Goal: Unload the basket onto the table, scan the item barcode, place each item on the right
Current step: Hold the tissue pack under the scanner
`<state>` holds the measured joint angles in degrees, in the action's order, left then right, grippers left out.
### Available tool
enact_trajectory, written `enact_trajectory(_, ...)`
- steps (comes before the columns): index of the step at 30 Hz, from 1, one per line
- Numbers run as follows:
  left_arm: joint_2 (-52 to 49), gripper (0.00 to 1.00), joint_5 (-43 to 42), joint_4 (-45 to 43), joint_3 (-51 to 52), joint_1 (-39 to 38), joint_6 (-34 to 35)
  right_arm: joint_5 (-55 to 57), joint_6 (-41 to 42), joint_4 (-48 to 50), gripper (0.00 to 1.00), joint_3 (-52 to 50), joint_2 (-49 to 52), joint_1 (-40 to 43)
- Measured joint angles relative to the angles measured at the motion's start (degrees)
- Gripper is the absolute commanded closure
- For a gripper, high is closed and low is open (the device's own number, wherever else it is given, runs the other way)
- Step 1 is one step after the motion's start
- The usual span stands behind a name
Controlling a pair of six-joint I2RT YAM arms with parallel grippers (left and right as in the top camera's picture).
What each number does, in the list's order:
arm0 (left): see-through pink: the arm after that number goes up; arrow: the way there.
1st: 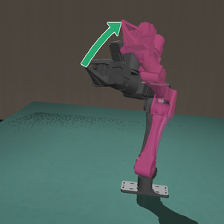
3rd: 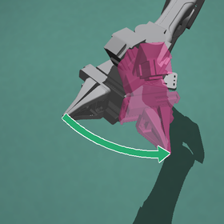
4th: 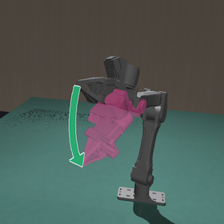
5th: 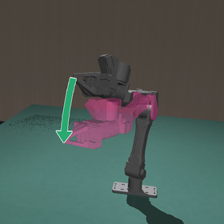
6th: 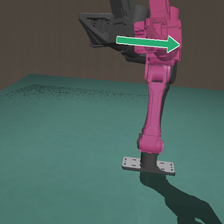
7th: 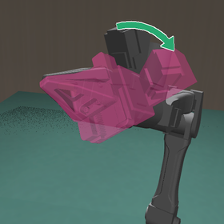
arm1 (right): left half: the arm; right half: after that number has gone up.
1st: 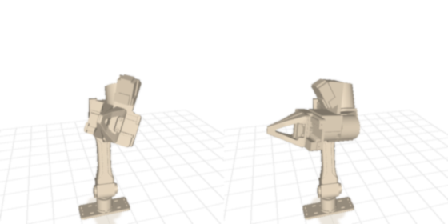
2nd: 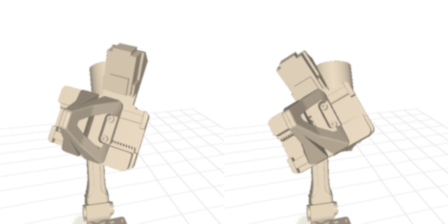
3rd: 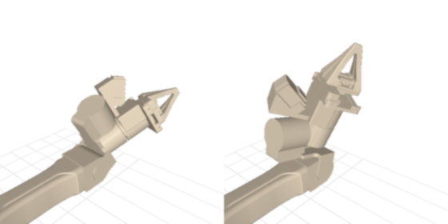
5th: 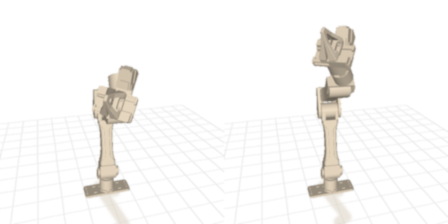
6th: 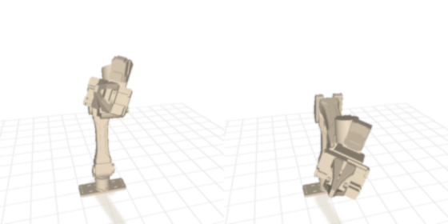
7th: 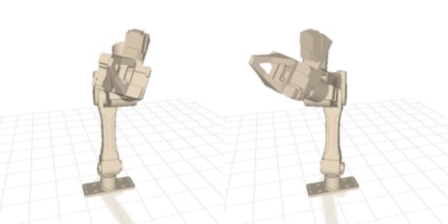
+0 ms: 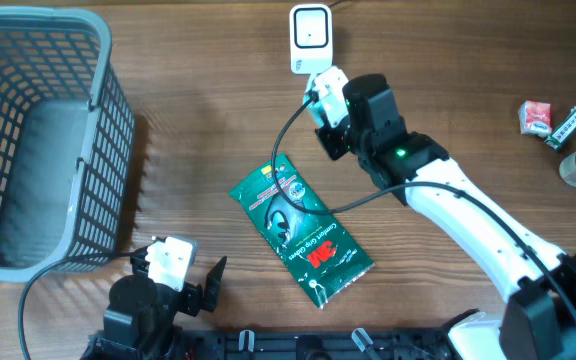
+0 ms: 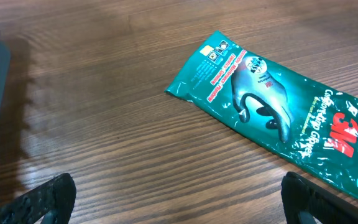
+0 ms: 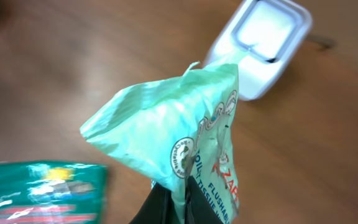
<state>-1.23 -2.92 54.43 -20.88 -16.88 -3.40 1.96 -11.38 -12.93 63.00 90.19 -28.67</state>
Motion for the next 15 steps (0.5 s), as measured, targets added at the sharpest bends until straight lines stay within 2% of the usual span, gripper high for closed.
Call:
enact_trajectory(4,0.0,0.0,0.0,0.0,0.0,0.0,0.0,8.7,-9.29,4.63,0.96,7.78,9.55,0.2)
enact_trajectory(9,0.02,0.0,0.0,0.0,0.0,0.0,0.0,15.52,-19.21,5.46,0.96,27.85,29.14,1.79)
enact_trajectory(12,0.07,0.0,0.0,0.02,0.0,0.0,0.0,19.17,-25.03,5.77,0.96,37.88,36.63,2.36)
enact_trajectory(15,0.07,0.0,0.0,0.0,0.0,0.0,0.0,21.92,-31.34,6.43,0.96,40.79,39.82,2.36)
